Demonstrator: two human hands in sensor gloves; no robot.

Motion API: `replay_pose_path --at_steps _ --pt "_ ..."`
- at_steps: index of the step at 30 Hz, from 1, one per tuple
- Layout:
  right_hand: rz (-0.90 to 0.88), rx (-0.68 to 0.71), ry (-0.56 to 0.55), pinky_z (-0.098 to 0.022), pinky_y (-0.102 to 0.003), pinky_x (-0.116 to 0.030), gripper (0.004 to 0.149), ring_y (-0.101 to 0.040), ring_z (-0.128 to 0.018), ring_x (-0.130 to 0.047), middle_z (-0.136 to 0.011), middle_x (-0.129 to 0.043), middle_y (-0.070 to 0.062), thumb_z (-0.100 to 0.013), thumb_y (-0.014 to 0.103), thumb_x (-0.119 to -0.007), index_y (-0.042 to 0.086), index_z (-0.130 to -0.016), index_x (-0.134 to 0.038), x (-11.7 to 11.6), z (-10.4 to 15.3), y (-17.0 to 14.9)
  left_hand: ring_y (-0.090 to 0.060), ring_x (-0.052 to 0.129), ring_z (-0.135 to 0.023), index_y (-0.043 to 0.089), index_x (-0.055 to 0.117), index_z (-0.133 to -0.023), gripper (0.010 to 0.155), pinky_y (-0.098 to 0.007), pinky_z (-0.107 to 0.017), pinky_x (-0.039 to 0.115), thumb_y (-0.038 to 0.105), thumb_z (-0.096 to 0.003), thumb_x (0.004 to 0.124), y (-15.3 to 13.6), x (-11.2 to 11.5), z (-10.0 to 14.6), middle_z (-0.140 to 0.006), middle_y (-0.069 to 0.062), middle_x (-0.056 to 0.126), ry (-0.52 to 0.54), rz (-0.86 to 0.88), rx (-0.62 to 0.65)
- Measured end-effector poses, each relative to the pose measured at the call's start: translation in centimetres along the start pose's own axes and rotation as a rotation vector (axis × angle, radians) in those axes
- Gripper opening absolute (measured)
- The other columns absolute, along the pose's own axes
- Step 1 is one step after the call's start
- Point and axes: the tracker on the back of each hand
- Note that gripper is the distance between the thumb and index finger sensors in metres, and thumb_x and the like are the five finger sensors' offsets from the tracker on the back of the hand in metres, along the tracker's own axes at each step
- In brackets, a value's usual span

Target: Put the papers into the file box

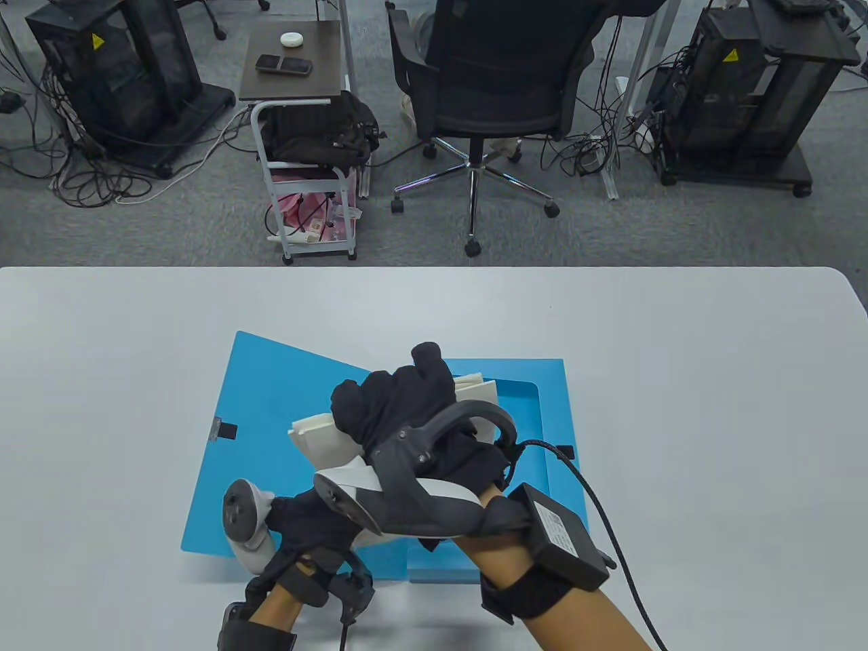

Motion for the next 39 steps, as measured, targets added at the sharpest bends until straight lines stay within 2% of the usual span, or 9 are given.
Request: replay_pose_path --at_steps 2,5,7,9,15,19,21,35,39 --pt "-0.070 -0.043 0.066 -0.070 -0.071 -0.036 0.094 -0.039 -0.086 -0.059 -0.101 -0.039 -0.014 -0.029 0.060 -0.071 0.018 -0.093 -0.017 -0.9 0.1 -1.1 -0.035 0.114 -0.039 0.017 0.070 -0.090 0.062 -0.048 -0.030 0.094 0.040 -0.0367 0.092 0.5 -0.9 0.1 -0.068 -0.012 0.098 0.013 0.032 -0.025" --pt "-0.054 -0.107 0.091 -0.070 -0.074 -0.026 0.095 -0.044 -0.099 -0.037 -0.107 -0.018 -0.017 -0.033 0.060 -0.064 0.018 -0.094 -0.004 -2.4 2.3 -3.7 -0.037 0.114 -0.034 0.018 0.069 -0.092 0.062 -0.044 -0.021 0.096 0.038 -0.0382 0.092 1.7 -2.2 0.1 -0.070 -0.013 0.097 0.091 -0.043 -0.039" --pt "-0.053 -0.146 0.117 -0.069 -0.074 -0.028 0.090 -0.044 -0.099 -0.042 -0.109 -0.025 -0.017 -0.034 0.059 -0.063 0.017 -0.096 -0.013 -4.5 4.6 -5.7 -0.034 0.115 -0.032 0.017 0.066 -0.093 0.063 -0.041 -0.018 0.098 0.039 -0.0391 0.090 1.9 -3.5 0.1 -0.072 -0.012 0.096 0.157 -0.032 -0.152" --pt "-0.078 -0.180 0.242 -0.069 -0.074 -0.026 0.086 -0.045 -0.100 -0.038 -0.109 -0.023 -0.017 -0.035 0.059 -0.062 0.018 -0.097 -0.018 -7.9 7.7 -7.7 -0.037 0.114 -0.033 0.015 0.065 -0.094 0.062 -0.042 -0.017 0.097 0.036 -0.0409 0.089 1.4 -4.9 0.3 -0.074 -0.015 0.094 0.227 0.035 -0.199" --pt "-0.241 -0.328 0.594 -0.068 -0.074 -0.022 0.080 -0.046 -0.102 -0.031 -0.111 -0.027 -0.016 -0.036 0.057 -0.061 0.018 -0.098 -0.030 -20.2 18.1 -12.1 -0.037 0.114 -0.031 0.015 0.067 -0.094 0.062 -0.042 -0.015 0.097 0.036 -0.0404 0.090 0.2 -9.4 0.4 -0.072 -0.016 0.095 0.318 -0.098 -0.440" --pt "-0.432 -0.388 0.678 -0.067 -0.073 -0.017 0.079 -0.043 -0.102 -0.021 -0.111 -0.020 -0.013 -0.037 0.055 -0.059 0.018 -0.099 -0.027 -24.7 21.7 -13.0 -0.038 0.114 -0.030 0.013 0.068 -0.094 0.063 -0.042 -0.015 0.097 0.035 -0.0399 0.090 -1.4 -10.0 0.5 -0.071 -0.017 0.096 0.346 -0.111 -0.560" --pt "-0.501 -0.387 0.655 -0.067 -0.073 -0.018 0.077 -0.042 -0.102 -0.022 -0.111 -0.020 -0.013 -0.037 0.055 -0.053 0.018 -0.098 -0.024 -25.4 22.5 -13.2 -0.038 0.114 -0.029 0.013 0.069 -0.093 0.063 -0.042 -0.013 0.097 0.035 -0.0390 0.091 -2.1 -10.1 0.5 -0.070 -0.017 0.096 0.358 -0.131 -0.590" --pt "-0.626 -0.425 0.613 -0.067 -0.073 -0.024 0.075 -0.046 -0.100 -0.029 -0.110 -0.021 -0.014 -0.038 0.053 -0.053 0.018 -0.098 -0.023 -26.1 23.4 -13.2 -0.036 0.114 -0.030 0.013 0.067 -0.094 0.065 -0.040 -0.014 0.097 0.037 -0.0383 0.090 -5.4 -8.2 0.7 -0.070 -0.015 0.096 0.293 -0.141 -0.799" --pt "-0.617 -0.423 0.607 -0.067 -0.073 -0.024 0.075 -0.046 -0.100 -0.029 -0.110 -0.021 -0.013 -0.038 0.053 -0.052 0.019 -0.098 -0.023 -26.1 23.4 -13.2 -0.036 0.112 -0.033 0.012 0.057 -0.099 0.076 -0.041 -0.016 0.093 0.039 -0.0373 0.091 -4.8 -8.3 0.8 -0.077 -0.009 0.091 0.328 -0.299 -0.826"
Point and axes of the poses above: the tracker on the back of each hand, its own y axis roughly to the thumb side, its own z axis roughly from the fingertips to the wrist, x = y × z
